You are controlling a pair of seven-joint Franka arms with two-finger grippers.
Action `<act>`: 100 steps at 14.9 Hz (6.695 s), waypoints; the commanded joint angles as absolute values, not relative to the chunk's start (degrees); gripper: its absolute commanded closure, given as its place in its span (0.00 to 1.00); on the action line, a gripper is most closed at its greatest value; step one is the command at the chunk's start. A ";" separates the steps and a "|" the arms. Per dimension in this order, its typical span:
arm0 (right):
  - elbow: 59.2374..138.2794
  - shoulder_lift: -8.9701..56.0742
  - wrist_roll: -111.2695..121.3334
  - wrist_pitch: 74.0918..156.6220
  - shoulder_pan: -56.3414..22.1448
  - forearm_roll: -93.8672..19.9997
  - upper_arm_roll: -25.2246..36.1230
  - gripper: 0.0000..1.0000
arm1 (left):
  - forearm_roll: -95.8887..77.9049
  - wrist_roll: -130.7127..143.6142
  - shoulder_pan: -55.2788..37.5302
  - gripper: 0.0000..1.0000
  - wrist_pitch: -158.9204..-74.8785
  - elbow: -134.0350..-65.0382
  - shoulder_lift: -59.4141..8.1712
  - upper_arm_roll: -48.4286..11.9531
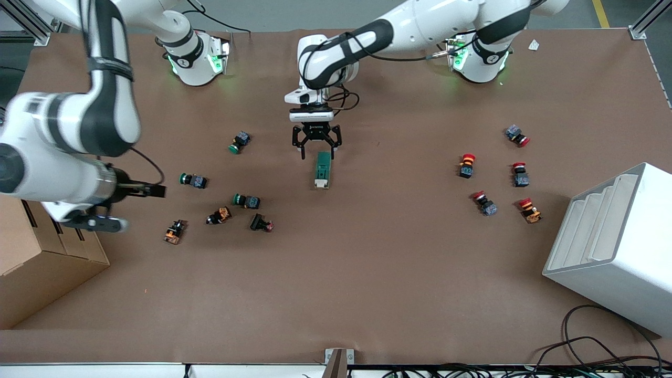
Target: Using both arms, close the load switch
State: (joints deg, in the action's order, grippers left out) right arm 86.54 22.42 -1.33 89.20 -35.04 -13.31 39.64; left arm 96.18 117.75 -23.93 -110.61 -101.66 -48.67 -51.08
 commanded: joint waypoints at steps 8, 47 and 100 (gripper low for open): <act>79.80 15.74 -1.23 79.81 -6.77 0.70 8.79 0.00 | 74.55 95.39 -19.16 0.00 -105.92 -85.36 -47.72 -57.74; 78.22 6.69 -1.49 71.20 1.32 1.32 -0.09 0.00 | 23.33 46.00 -10.36 0.00 -90.97 -66.80 -27.18 -40.03; 88.68 -5.89 -3.60 78.75 0.18 -0.88 0.79 0.00 | -1.14 4.39 0.35 0.00 -86.75 -93.78 6.59 -7.12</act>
State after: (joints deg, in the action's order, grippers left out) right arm 86.81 -4.20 -2.80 77.77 0.44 -0.18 0.78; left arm -0.78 4.37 -0.13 -87.65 -95.08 7.49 -6.75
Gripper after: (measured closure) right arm 0.000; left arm 0.000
